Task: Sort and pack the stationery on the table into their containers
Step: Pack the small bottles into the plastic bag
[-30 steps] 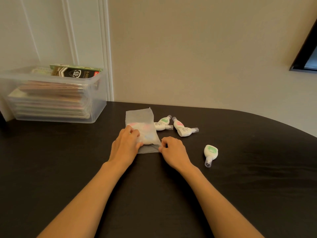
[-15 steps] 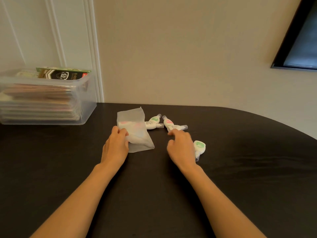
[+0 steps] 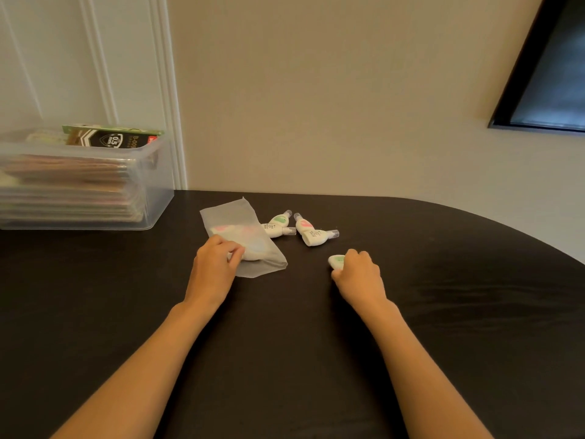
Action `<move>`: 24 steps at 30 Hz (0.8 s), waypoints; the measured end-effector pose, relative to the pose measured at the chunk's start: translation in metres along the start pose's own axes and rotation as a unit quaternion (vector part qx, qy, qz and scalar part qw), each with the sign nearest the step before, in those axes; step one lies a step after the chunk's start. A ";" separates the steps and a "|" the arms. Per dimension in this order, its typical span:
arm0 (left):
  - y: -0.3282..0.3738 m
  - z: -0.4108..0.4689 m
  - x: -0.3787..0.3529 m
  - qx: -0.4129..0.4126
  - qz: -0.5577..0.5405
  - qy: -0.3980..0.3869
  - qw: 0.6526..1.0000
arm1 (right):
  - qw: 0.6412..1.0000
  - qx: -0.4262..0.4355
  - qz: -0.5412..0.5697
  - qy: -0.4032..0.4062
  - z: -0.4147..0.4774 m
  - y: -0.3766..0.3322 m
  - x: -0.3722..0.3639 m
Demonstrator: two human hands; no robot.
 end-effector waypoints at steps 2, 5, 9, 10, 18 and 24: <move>0.000 -0.001 0.004 0.000 -0.014 0.017 1.000 | 0.996 0.053 0.074 0.015 0.002 -0.012 -0.002; 0.001 -0.002 0.007 0.001 -0.035 0.032 0.999 | 0.959 0.144 0.245 -0.003 -0.002 -0.037 -0.003; 0.000 -0.001 0.008 -0.002 -0.041 0.035 0.999 | 0.937 0.268 0.221 -0.037 -0.014 -0.079 -0.013; 0.000 0.000 0.008 -0.002 -0.041 0.034 0.999 | 0.940 0.282 0.193 -0.025 -0.013 -0.086 -0.017; -0.008 0.006 0.014 0.013 -0.040 0.041 0.998 | 0.948 0.303 0.098 -0.001 0.002 -0.105 -0.037; -0.006 0.006 0.012 -0.010 -0.003 0.018 1.000 | 0.943 0.330 0.030 -0.015 0.013 -0.105 -0.042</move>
Point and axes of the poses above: each hand's wrist, its own z-axis towards the middle knuckle, its own x-axis out of the back of the hand, y = z × x, the point moved 5 cm from there along z, towards the middle knuckle, and after that the axes turned 14 degrees about x, right-handed, at the moved point
